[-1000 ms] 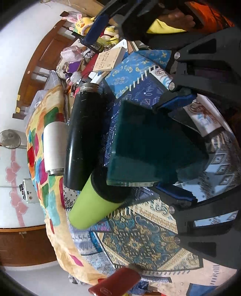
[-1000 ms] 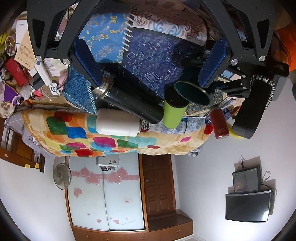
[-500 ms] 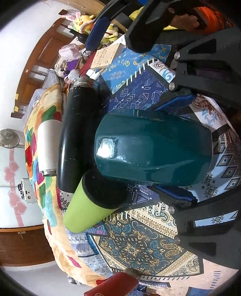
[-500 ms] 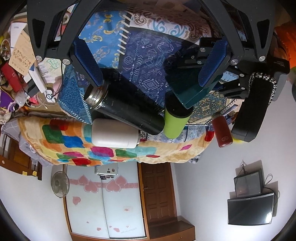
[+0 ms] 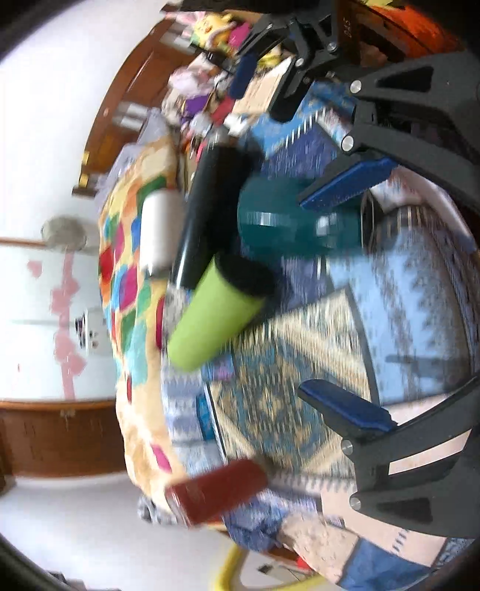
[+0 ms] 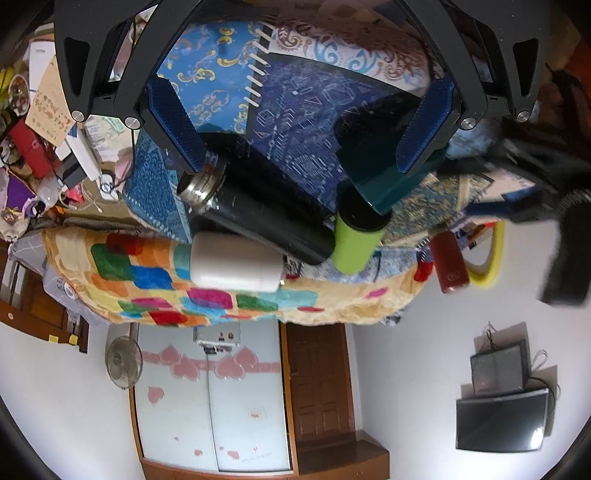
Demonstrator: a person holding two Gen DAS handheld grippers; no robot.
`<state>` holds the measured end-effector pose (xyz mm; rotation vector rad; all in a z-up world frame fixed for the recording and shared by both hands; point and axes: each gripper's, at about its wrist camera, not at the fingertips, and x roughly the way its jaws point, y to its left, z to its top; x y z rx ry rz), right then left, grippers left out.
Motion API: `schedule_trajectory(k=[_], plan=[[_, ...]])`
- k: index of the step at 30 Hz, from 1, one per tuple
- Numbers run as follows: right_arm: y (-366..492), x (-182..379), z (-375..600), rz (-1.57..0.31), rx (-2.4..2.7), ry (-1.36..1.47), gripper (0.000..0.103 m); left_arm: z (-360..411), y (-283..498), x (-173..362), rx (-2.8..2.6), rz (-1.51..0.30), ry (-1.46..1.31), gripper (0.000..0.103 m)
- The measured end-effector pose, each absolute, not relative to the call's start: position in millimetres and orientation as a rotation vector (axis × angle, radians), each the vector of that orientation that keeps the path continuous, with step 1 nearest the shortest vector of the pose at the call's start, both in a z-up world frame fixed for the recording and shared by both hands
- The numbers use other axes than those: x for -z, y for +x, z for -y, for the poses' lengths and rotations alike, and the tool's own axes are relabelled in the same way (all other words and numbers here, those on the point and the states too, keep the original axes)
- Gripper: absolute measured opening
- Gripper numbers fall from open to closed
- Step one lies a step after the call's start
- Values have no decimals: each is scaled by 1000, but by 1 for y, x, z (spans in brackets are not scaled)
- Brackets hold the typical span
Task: Flip cup upright
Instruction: 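Carry the green mug toward the right tool with the left tool, then grasp the green mug with the right tool while the left tool releases it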
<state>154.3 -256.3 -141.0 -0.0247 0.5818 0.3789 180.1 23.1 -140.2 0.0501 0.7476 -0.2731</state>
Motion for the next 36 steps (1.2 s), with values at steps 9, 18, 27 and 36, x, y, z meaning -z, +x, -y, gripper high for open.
schedule_trajectory(k=[9, 18, 27, 36], plan=[[171, 173, 238, -684, -390, -68, 103, -38, 189, 172, 255, -818, 20, 93], [183, 170, 239, -690, -370, -81, 103, -25, 177, 175, 252, -807, 11, 93], [182, 162, 234, -693, -365, -74, 103, -20, 165, 162, 218, -736, 32, 93], [183, 149, 194, -680, -442, -111, 103, -42, 148, 137, 127, -603, 35, 93]])
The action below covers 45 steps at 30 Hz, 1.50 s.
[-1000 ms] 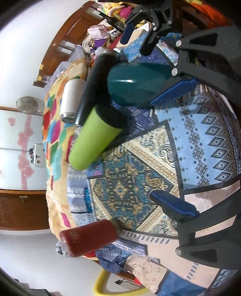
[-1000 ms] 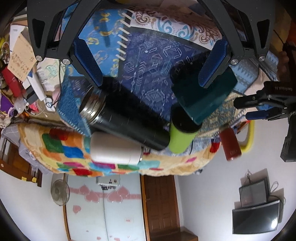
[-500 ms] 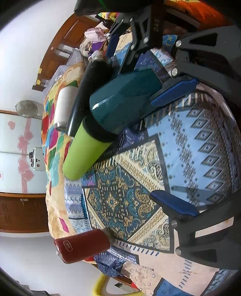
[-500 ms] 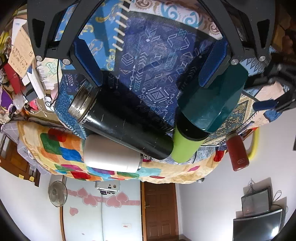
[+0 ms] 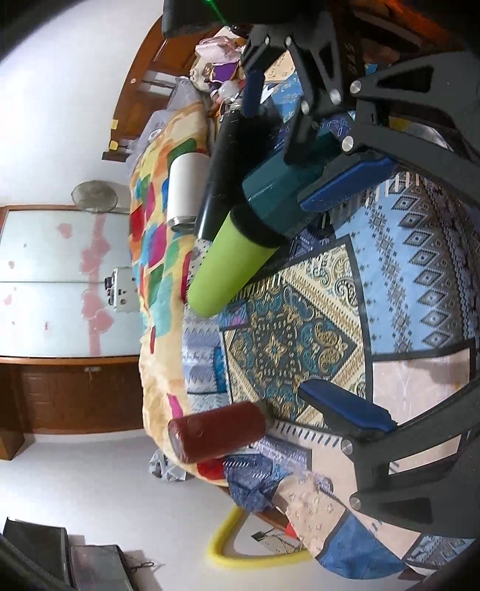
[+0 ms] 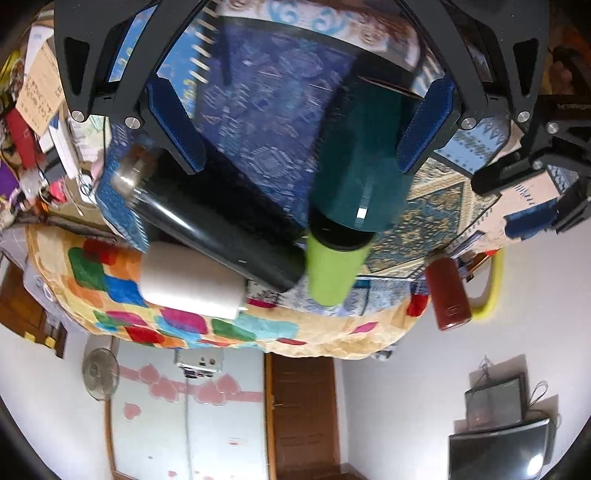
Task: Flip cup upright
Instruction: 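Grasp the green mug with the right tool while the left tool releases it, then rotate the mug opening up and lower it onto the quilt with the right tool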
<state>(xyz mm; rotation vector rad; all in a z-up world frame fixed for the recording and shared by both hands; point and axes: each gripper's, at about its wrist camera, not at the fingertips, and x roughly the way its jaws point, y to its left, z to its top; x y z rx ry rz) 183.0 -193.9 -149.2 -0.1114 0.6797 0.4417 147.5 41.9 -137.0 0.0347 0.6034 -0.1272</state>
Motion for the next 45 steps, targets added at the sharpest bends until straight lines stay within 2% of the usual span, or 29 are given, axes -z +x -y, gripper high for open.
schedule_trajectory(k=[8, 15, 18, 31, 39, 45], plan=[[202, 164, 170, -768, -491, -114, 100, -54, 146, 144, 103, -606, 12, 93], [211, 178, 163, -857, -552, -86, 81, -55, 146, 147, 105, -597, 6, 93], [211, 180, 158, -856, -548, -104, 77, -55, 146, 147, 106, -596, 8, 93], [198, 160, 172, -764, -542, -88, 73, -51, 141, 135, 132, -566, 8, 93], [193, 140, 180, -681, -542, -60, 72, -47, 129, 119, 147, -504, 2, 101], [198, 136, 181, -655, -543, -50, 72, -45, 127, 117, 157, -496, 3, 102]])
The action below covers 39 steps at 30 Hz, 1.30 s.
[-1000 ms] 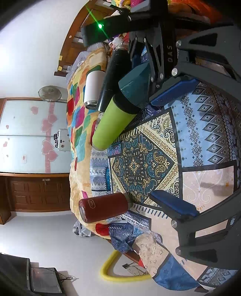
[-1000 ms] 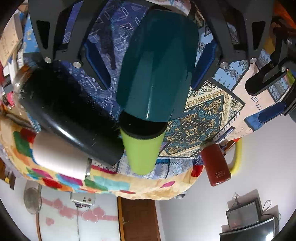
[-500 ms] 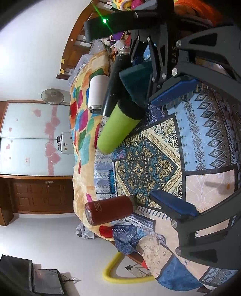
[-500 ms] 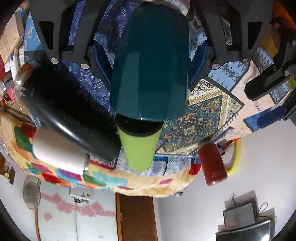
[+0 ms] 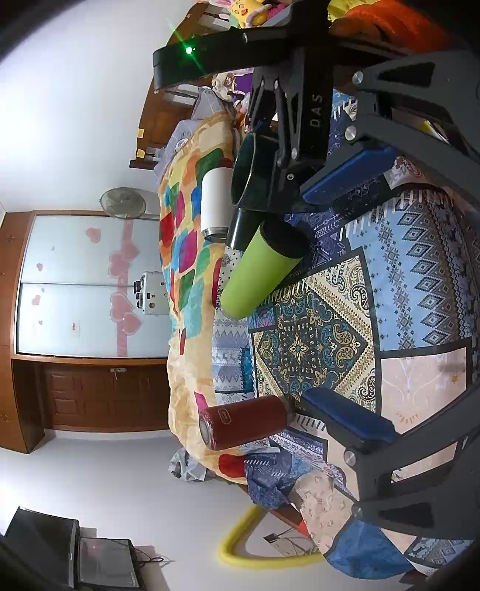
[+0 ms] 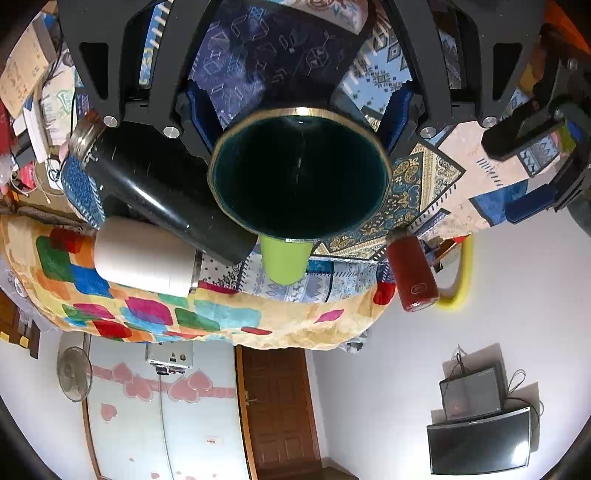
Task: Flip cup upright
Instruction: 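Rotate the mug opening up and lower it onto the quilt with the right tool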
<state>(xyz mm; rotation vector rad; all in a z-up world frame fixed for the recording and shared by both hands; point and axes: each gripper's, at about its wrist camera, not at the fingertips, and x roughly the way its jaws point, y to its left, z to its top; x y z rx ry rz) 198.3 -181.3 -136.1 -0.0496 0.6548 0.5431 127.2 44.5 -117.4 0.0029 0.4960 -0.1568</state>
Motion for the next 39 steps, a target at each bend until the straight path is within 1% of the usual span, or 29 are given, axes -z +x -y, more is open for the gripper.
schedule_trajectory(k=[12, 20, 27, 32, 39], plan=[[201, 158, 173, -706, -556, -65, 72, -48, 128, 127, 171, -529, -15, 102], [190, 156, 166, -669, -545, -138, 72, -50, 127, 129, 170, -531, -33, 102], [193, 158, 171, -714, -577, -80, 73, -48, 118, 120, 174, -514, -34, 102], [171, 139, 186, -664, -575, -61, 73, -38, 105, 104, 173, -466, -23, 102], [124, 81, 226, -466, -509, -31, 74, -20, 70, 64, 139, -332, -12, 102]])
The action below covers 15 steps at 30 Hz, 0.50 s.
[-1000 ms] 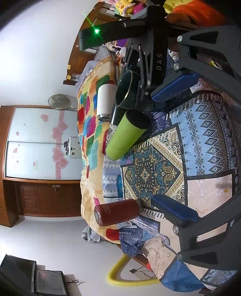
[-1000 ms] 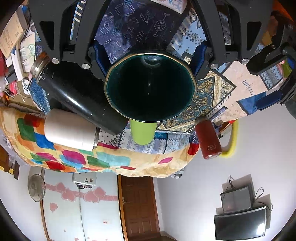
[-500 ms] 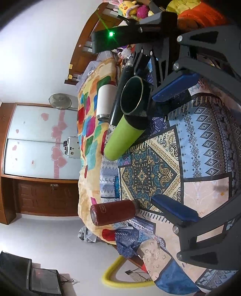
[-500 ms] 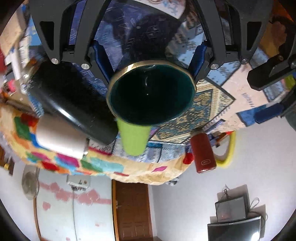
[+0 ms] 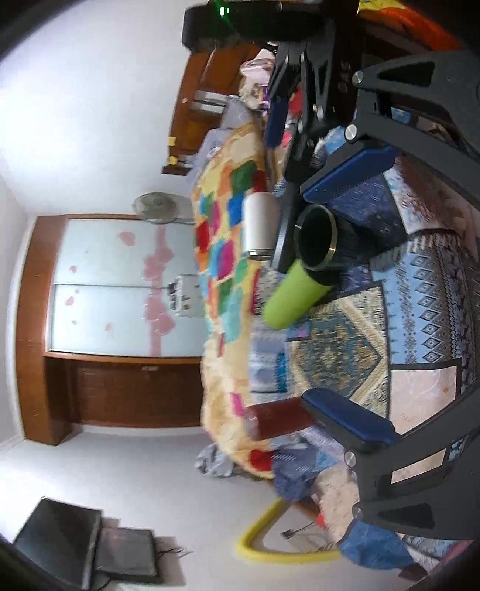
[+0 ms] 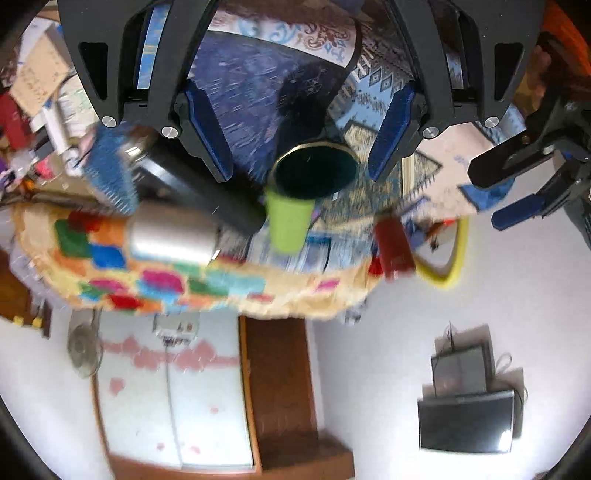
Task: Flip cup upright
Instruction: 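Rotate the mug opening up and lower it onto the quilt with the right tool, then open the right tool and pull both tools back from the mug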
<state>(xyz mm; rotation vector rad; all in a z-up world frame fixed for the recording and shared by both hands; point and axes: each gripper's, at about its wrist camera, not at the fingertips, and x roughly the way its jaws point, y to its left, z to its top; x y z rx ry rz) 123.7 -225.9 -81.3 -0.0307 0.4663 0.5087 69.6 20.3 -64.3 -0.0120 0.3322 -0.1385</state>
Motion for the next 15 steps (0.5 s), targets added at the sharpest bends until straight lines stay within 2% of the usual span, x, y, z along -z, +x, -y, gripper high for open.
schedule_trajectory(k=[7, 13, 15], plan=[[77, 40, 253, -290, -459, 8, 81, -3, 32, 29, 91, -217, -8, 102], [54, 28, 259, -220, -439, 31, 86, 7, 3, 11, 54, -142, -8, 103], [51, 28, 261, -211, -435, 46, 93, 9, -4, 8, 48, -134, -7, 103]])
